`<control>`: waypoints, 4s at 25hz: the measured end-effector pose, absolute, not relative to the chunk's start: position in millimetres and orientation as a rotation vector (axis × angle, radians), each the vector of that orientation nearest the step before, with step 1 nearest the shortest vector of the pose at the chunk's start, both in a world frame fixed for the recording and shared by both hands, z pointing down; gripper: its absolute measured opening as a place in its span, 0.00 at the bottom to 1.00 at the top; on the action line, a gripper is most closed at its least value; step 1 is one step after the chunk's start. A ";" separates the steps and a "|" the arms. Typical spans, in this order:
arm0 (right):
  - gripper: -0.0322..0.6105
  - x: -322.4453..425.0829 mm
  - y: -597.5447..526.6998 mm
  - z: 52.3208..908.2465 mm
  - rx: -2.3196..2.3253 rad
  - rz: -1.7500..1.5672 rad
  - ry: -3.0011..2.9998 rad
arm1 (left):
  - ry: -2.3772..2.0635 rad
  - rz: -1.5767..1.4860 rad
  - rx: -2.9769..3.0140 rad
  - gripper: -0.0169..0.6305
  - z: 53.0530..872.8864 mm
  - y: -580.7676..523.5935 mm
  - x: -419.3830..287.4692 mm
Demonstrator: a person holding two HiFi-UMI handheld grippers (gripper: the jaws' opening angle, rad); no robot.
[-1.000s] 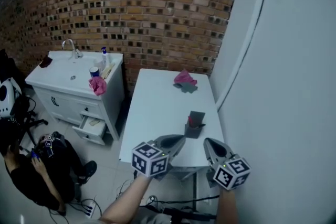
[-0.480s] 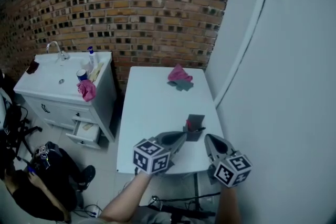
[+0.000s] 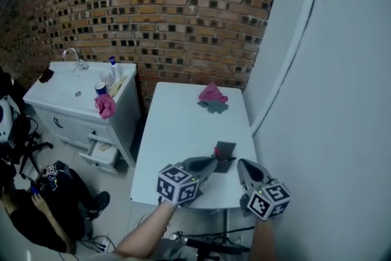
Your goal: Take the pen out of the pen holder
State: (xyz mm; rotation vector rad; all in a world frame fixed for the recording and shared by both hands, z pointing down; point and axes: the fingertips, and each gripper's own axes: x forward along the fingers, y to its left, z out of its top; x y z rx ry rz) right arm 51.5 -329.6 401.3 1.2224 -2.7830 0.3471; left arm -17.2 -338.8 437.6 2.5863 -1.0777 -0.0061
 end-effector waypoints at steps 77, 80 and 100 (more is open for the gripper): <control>0.04 60.6 -323.5 382.4 1.221 0.357 -2.910 | -1.260 -0.316 2.522 0.12 384.5 -349.5 -59.7; 0.04 54.4 -320.8 382.9 1.198 0.354 -2.926 | -1.259 -0.329 2.515 0.12 385.1 -343.5 -63.4; 0.04 58.0 -319.6 373.7 1.194 0.316 -2.959 | -1.231 -0.369 2.512 0.12 380.7 -335.5 -60.4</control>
